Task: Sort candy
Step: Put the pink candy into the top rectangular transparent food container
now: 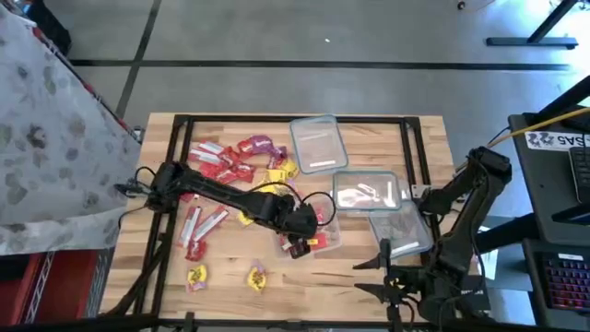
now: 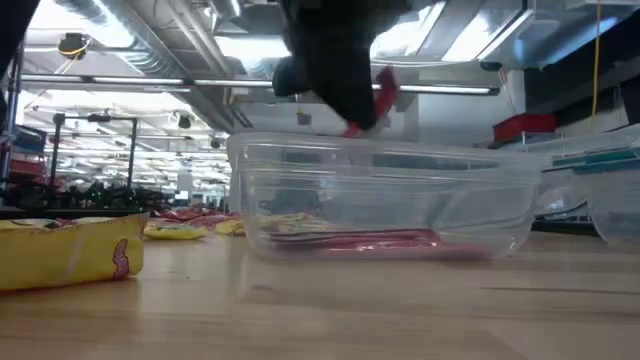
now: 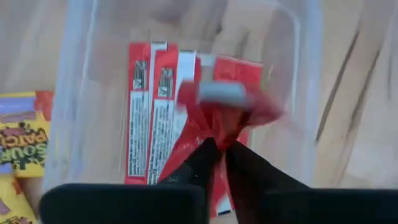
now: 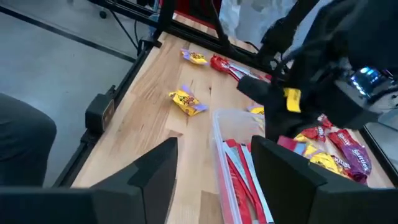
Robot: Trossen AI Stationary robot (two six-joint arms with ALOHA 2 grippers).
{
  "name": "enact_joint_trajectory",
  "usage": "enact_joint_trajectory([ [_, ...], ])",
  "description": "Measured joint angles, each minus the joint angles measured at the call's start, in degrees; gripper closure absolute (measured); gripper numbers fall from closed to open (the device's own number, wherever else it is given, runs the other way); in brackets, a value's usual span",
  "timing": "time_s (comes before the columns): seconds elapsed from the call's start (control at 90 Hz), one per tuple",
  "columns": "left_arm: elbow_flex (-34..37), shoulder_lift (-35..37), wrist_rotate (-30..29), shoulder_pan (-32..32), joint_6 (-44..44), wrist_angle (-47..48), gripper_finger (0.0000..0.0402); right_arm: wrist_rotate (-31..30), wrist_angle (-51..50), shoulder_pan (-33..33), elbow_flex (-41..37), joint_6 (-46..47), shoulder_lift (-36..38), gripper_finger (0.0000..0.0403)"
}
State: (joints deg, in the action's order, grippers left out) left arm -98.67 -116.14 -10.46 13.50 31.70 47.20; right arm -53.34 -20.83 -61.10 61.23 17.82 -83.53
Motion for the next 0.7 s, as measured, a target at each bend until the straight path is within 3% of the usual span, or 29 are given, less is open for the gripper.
enact_joint_trajectory([
  [0.111, -0.2, 0.3, 0.0, -0.9, 0.3, 1.3, 0.0315, 0.0, 0.0, 0.0, 0.0, 0.0, 0.0, 0.021],
  [0.4, -4.2, 7.8, -7.5, 0.6, 5.7, 27.6, 0.0291, 1.6, -0.1, 0.0, 0.0, 0.0, 0.0, 0.021],
  [0.556, -1.0, 11.1, -7.6, 5.4, 11.9, 35.2, 0.029, 1.6, 0.1, 0.0, 0.0, 0.1, 0.0, 0.021],
  [0.7, 7.1, 12.1, -5.6, 8.0, 20.8, 41.3, 0.029, 2.0, 0.0, 0.0, 0.0, 1.0, 0.0, 0.021],
])
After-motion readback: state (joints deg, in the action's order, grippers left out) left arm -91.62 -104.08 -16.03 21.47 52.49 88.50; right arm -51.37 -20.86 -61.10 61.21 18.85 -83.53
